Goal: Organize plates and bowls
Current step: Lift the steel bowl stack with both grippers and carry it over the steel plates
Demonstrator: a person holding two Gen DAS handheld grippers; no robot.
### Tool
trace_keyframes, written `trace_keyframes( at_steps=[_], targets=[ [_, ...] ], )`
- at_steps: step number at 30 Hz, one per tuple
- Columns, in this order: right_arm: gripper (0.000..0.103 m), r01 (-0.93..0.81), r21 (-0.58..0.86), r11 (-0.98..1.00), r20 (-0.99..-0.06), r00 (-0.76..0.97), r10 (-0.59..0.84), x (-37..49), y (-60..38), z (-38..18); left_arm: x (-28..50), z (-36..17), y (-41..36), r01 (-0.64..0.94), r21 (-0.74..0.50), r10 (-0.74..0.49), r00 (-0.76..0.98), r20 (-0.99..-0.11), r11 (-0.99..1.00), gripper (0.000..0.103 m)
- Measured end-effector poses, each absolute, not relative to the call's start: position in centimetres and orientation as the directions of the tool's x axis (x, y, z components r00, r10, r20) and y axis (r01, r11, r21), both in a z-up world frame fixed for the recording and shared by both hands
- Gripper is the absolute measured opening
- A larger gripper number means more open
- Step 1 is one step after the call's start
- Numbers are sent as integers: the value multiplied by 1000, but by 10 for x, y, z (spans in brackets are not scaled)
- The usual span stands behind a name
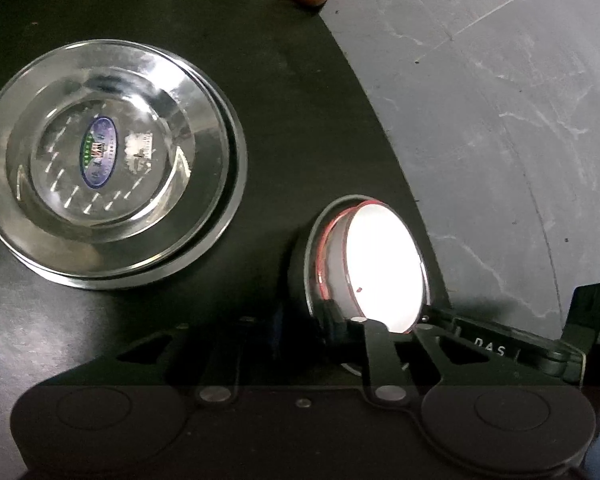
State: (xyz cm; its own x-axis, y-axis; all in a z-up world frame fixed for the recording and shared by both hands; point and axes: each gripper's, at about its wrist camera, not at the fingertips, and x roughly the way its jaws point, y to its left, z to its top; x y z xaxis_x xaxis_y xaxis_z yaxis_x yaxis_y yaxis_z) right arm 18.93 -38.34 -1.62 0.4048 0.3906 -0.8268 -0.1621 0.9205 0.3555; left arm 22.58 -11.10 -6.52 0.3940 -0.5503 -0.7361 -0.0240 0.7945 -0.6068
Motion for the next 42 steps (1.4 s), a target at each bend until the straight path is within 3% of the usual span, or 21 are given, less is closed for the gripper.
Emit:
trace_keyframes(
  at_steps=[42],
  targets=[
    [18, -138, 424, 895, -779, 448, 438, 179, -390, -13, 219, -52, -106, 43, -602, -558, 431, -709, 797, 16]
  ],
)
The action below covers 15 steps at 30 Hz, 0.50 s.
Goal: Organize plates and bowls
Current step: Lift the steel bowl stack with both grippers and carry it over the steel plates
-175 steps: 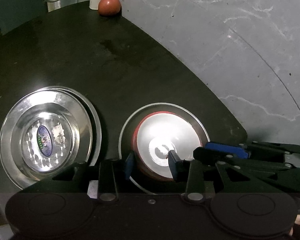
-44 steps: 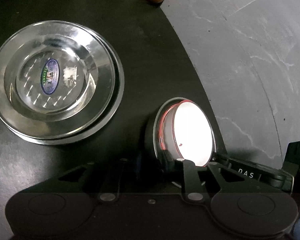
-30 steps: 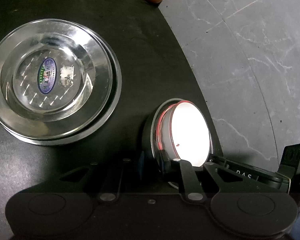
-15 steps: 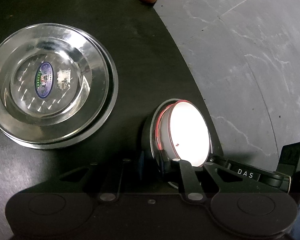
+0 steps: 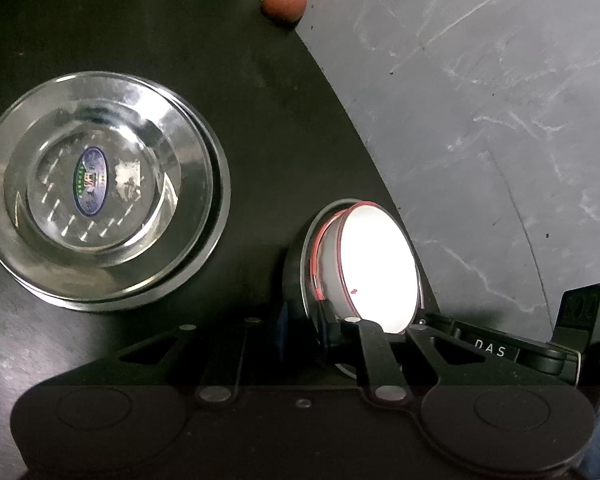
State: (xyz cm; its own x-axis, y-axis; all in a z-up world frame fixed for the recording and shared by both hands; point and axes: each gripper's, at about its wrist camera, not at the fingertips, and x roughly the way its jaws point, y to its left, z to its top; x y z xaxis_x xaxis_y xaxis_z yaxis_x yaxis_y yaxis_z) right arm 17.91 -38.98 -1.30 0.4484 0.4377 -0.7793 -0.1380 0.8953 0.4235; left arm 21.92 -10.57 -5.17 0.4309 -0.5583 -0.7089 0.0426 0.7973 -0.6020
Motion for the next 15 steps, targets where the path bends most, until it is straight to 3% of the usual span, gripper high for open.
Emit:
trace_keyframes(
  at_steps=[15],
  targets=[
    [18, -185, 430, 884, -760, 454, 465, 185, -373, -1, 213, -37, -83, 33, -596, -538, 470, -699, 803, 16]
  ],
)
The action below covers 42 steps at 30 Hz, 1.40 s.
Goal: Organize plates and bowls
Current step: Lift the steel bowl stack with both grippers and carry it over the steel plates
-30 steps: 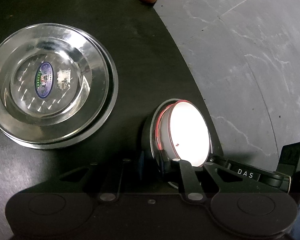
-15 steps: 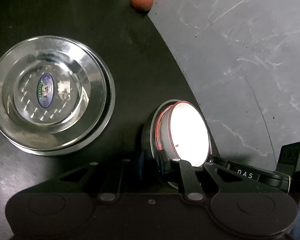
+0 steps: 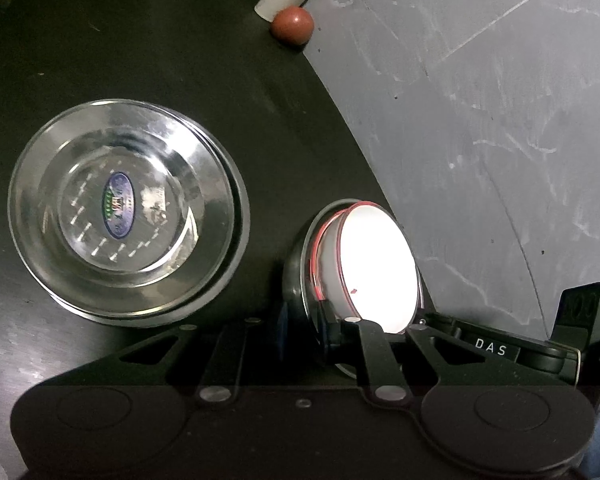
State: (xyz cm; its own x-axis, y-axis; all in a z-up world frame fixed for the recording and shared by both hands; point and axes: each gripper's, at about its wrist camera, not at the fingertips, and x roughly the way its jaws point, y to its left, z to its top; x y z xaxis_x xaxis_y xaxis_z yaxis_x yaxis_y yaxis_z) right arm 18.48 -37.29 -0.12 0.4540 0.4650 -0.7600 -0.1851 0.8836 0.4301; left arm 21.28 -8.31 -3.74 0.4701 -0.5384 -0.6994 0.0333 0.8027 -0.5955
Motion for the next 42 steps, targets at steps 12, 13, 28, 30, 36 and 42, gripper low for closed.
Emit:
trace_keyframes(
  at_steps=[12, 13, 28, 30, 36, 42],
  targets=[
    [18, -228, 430, 873, -752, 445, 486, 194, -357, 10, 212, -25, -63, 9, -589, -515, 496, -699, 808, 16],
    [18, -232, 431, 872, -752, 443, 489, 195, -355, 10, 212, -24, -61, 6, -588, -513, 497, -700, 809, 16],
    [18, -288, 426, 858, -747, 424, 512, 207, -330, 18, 208, -16, -37, -31, -579, -480, 524, -703, 815, 16],
    [18, -294, 425, 856, -746, 421, 516, 208, -326, 19, 209, -16, -33, -36, -578, -476, 528, -703, 815, 16],
    [18, -315, 425, 849, -746, 409, 525, 214, -312, 19, 208, -15, -19, -54, -576, -462, 538, -705, 816, 16],
    [18, -333, 426, 841, -746, 397, 534, 218, -298, 19, 205, -13, -5, -75, -574, -448, 547, -708, 816, 16]
  ],
)
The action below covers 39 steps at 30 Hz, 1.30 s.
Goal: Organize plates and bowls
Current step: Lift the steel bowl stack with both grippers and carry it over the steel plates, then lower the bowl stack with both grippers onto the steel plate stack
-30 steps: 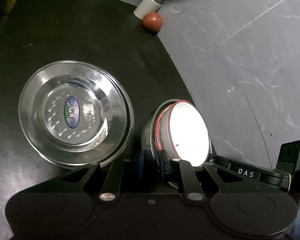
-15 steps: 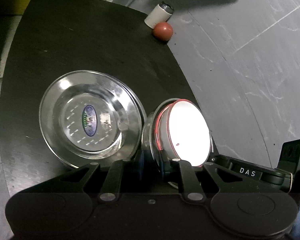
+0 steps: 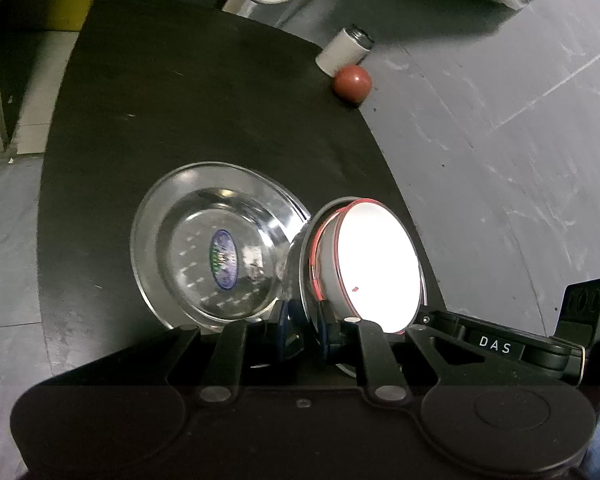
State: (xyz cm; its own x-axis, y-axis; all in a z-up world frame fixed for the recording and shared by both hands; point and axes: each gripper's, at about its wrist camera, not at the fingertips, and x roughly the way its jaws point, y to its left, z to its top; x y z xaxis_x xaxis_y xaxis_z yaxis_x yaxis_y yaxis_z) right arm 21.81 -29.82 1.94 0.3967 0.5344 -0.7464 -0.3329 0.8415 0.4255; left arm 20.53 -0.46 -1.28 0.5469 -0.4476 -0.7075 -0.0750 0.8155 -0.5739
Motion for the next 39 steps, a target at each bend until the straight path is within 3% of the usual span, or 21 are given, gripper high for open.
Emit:
trace_keyframes(
  at_steps=[39],
  targets=[
    [18, -437, 425, 792, -775, 277, 569, 259, -235, 3, 216, -27, 39, -222, -553, -357, 563, -745, 803, 16]
  ],
)
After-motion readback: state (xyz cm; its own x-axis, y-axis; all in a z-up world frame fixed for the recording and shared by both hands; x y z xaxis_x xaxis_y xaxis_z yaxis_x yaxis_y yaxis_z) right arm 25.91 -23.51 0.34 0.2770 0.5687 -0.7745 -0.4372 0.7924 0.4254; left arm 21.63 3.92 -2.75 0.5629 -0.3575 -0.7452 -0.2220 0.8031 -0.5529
